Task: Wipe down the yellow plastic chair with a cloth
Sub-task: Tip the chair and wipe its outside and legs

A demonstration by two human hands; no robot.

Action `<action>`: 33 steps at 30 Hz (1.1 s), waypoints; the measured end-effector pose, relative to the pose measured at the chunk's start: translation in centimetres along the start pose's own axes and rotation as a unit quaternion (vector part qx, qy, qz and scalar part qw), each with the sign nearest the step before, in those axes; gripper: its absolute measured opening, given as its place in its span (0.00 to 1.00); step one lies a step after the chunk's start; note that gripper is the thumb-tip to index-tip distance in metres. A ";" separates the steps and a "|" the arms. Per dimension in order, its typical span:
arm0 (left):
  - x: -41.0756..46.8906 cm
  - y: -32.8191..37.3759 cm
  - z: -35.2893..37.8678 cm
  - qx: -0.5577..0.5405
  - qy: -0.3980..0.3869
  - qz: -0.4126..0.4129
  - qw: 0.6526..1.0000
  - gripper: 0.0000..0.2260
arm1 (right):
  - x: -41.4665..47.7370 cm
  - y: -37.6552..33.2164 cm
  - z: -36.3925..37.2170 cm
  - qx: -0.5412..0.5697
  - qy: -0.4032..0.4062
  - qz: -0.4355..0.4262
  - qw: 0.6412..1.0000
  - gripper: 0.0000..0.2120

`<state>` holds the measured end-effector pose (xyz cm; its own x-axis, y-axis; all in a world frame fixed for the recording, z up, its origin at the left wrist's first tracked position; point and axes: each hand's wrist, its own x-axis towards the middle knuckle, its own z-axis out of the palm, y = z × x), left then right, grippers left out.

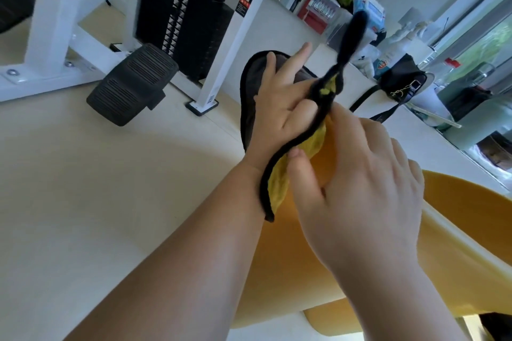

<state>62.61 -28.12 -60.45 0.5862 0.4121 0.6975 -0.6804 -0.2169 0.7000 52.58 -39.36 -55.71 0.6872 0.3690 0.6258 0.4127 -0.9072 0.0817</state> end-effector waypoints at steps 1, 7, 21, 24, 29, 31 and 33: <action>-0.3 0.1 0.1 0.039 -0.011 -0.011 0.999 0.25 | -0.1 -0.1 -0.3 0.015 -0.011 -0.001 1.000 0.32; -2.8 2.7 0.6 -0.020 0.006 -0.063 0.998 0.18 | 0.9 0.7 -1.9 -0.010 -0.069 -0.058 0.996 0.29; -1.5 1.8 1.6 -0.078 0.073 -0.211 0.972 0.34 | 2.6 1.1 -1.1 -0.065 -0.111 0.021 0.991 0.44; -2.3 2.8 2.5 -0.030 0.065 -0.168 0.983 0.34 | 2.4 1.3 -1.2 -0.056 -0.087 0.013 0.995 0.43; 0.1 1.6 1.1 -0.096 0.063 -0.224 0.968 0.35 | 1.9 1.9 -1.1 -0.067 -0.099 -0.007 0.993 0.43; 2.3 0.6 -0.2 -0.146 0.044 -0.258 0.954 0.36 | 1.9 2.1 -1.0 -0.066 -0.095 -0.032 0.993 0.41; 3.2 0.3 -0.3 -0.156 0.050 -0.282 0.945 0.37 | 1.4 2.5 -1.4 -0.038 -0.094 -0.051 0.994 0.36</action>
<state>64.16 -26.64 -58.05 0.8606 0.4697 0.1970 -0.3769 0.3272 0.8665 53.71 -41.45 -53.55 0.7466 0.4844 0.4561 0.4439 -0.8733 0.2008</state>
